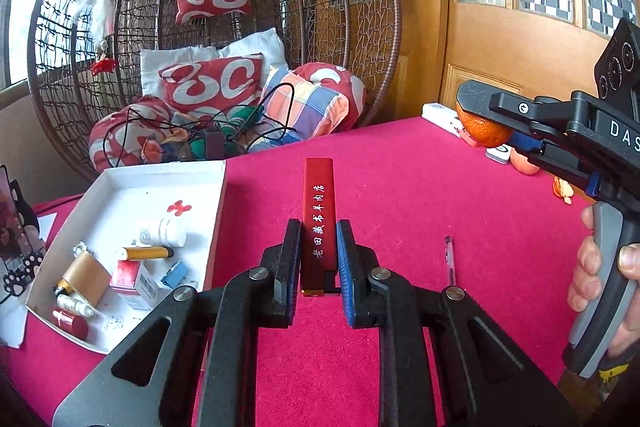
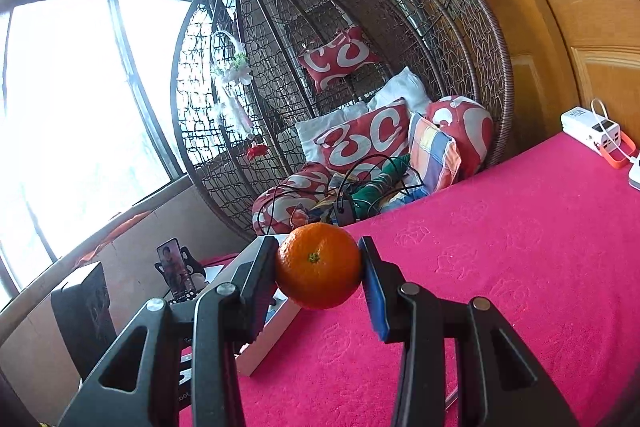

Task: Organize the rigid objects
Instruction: 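Carry the orange and red box into the tray and release both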

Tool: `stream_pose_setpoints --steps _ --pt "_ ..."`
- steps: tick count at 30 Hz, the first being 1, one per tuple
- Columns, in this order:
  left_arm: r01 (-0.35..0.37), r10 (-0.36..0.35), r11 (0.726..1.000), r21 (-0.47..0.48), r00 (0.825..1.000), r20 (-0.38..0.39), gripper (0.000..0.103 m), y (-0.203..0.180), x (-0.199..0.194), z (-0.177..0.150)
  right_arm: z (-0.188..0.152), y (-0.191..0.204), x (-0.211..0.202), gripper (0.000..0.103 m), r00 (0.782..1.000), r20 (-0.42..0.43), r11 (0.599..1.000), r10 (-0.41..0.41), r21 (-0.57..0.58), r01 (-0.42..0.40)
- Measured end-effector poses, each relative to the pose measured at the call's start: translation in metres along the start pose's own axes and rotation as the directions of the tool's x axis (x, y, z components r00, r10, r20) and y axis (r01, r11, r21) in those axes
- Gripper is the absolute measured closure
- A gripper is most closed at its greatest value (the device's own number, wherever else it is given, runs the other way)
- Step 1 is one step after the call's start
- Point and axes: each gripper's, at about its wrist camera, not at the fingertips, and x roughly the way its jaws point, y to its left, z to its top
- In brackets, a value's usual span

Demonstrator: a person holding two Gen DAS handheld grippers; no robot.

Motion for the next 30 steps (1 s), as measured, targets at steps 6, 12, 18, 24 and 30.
stream_pose_setpoints --steps 6,12,18,24,30 --pt "-0.001 0.001 1.000 -0.030 1.000 0.026 0.087 0.012 -0.010 0.001 -0.002 0.014 0.005 0.063 1.000 -0.017 1.000 0.010 -0.026 -0.011" --pt "-0.005 0.007 0.998 -0.055 0.999 0.043 0.087 0.021 -0.019 -0.001 -0.006 0.025 0.011 0.063 0.999 -0.037 0.999 0.025 -0.039 -0.026" --pt "-0.009 0.014 0.996 -0.084 0.999 0.051 0.087 0.032 -0.024 -0.003 -0.007 0.035 0.020 0.063 0.998 -0.060 0.998 0.032 -0.055 -0.035" --pt "-0.022 0.029 0.993 -0.116 0.998 0.060 0.087 0.048 -0.028 -0.006 -0.009 0.042 0.029 0.063 0.996 -0.084 0.997 0.039 -0.059 -0.044" --pt "-0.039 0.050 0.988 -0.150 0.996 0.068 0.087 0.067 -0.032 -0.009 -0.010 0.053 0.045 0.063 0.992 -0.117 0.995 0.051 -0.078 -0.060"
